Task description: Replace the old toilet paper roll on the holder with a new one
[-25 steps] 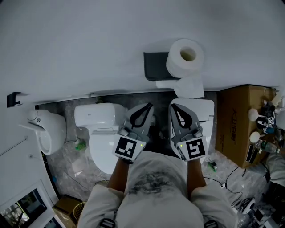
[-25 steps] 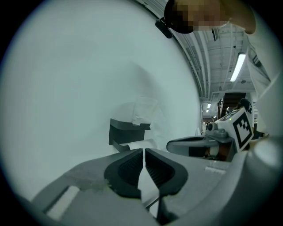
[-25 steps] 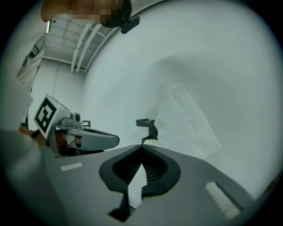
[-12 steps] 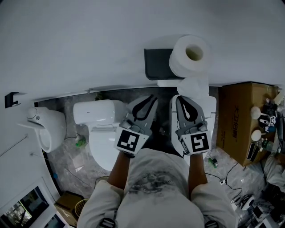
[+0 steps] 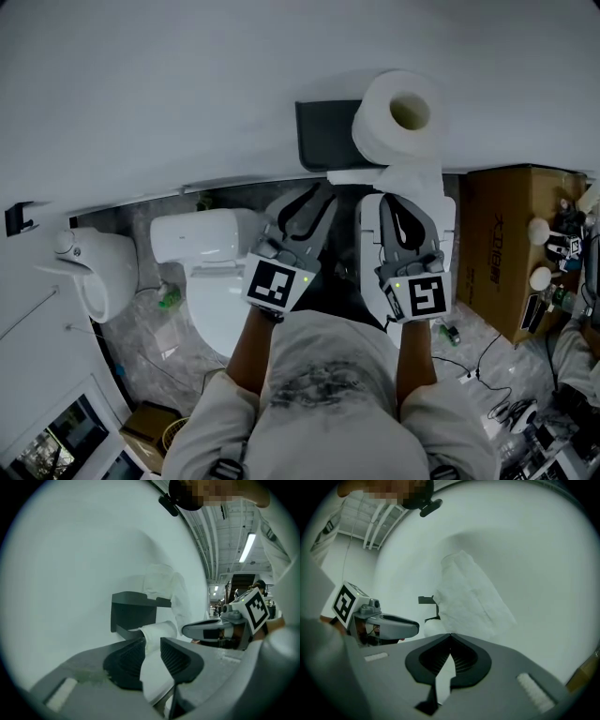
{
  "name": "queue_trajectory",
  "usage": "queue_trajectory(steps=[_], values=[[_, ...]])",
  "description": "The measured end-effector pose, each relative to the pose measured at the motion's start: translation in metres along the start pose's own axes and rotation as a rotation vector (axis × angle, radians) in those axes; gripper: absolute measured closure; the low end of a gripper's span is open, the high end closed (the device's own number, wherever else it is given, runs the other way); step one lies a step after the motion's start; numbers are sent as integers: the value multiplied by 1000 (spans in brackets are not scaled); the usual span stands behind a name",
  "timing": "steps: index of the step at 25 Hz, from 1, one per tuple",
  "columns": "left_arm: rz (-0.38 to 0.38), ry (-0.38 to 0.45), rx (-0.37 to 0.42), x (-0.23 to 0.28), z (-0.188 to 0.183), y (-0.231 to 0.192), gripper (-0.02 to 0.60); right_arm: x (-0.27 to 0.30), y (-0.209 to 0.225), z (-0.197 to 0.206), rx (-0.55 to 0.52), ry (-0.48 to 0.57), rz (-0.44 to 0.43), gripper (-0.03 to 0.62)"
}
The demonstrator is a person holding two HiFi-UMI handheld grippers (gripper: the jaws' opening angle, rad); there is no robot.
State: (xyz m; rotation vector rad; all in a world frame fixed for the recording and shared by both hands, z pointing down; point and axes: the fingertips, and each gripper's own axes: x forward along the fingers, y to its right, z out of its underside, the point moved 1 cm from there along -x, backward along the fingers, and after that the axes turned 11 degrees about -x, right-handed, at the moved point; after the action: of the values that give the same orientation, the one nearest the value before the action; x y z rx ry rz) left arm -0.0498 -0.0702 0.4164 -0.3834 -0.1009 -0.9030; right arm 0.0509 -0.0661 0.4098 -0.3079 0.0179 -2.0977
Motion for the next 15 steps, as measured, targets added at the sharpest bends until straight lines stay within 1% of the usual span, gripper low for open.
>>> queue_trajectory(steps=[8,15], values=[[22,1,13,10,-1,-4,449,6,14,2,11,-8,51,592],[54,-1,22,16,-2,-2,445,8,24,1,23,-4,99,592]])
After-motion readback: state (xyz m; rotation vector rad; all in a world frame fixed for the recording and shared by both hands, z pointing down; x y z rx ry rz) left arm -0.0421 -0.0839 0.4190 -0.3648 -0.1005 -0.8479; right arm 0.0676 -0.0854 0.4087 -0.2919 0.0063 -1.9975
